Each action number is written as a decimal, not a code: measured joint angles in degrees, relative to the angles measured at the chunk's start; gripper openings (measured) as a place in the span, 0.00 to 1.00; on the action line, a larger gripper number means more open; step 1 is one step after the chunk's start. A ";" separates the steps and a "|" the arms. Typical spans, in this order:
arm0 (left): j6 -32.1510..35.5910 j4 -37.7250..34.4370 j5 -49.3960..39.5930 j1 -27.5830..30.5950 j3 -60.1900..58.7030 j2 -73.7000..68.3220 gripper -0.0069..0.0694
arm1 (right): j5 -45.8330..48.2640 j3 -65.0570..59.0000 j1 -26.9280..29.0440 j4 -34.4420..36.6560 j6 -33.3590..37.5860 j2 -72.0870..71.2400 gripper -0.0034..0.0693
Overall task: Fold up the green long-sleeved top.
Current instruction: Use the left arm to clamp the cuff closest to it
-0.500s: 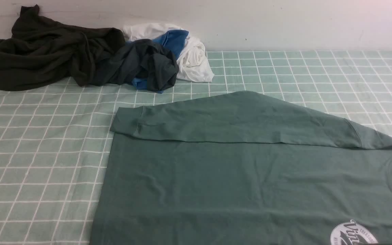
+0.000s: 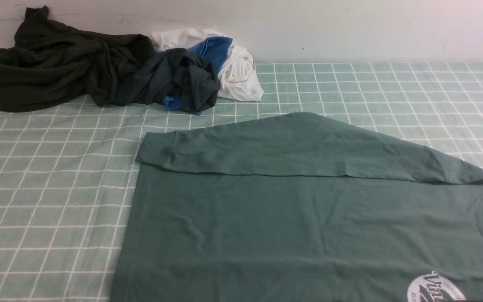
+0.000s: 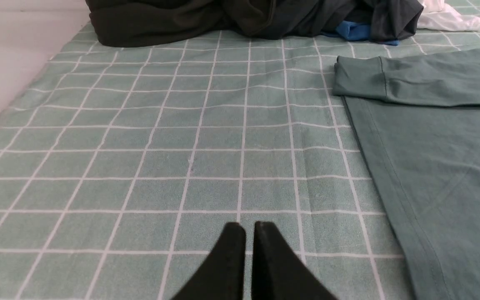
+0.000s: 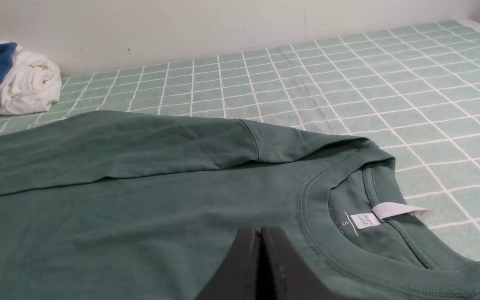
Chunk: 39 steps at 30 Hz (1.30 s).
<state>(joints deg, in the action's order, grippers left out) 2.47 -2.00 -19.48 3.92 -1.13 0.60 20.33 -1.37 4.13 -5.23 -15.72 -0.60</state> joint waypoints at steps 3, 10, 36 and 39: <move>0.00 0.00 0.00 0.00 0.00 0.00 0.12 | 0.00 0.00 0.00 0.00 0.00 0.00 0.02; 0.00 0.00 0.00 0.00 0.00 0.00 0.12 | 0.00 0.00 0.00 0.00 0.00 0.00 0.02; 0.00 4.14 0.06 0.00 -0.05 0.00 0.12 | 0.00 0.00 0.00 4.32 0.26 0.00 0.02; 0.00 6.42 0.06 0.00 -0.05 0.00 0.12 | 0.00 0.00 0.00 4.32 0.26 0.00 0.02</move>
<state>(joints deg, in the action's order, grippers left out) 2.47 4.42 -19.42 3.92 -1.18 0.60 20.33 -1.37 4.13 -0.91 -15.46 -0.60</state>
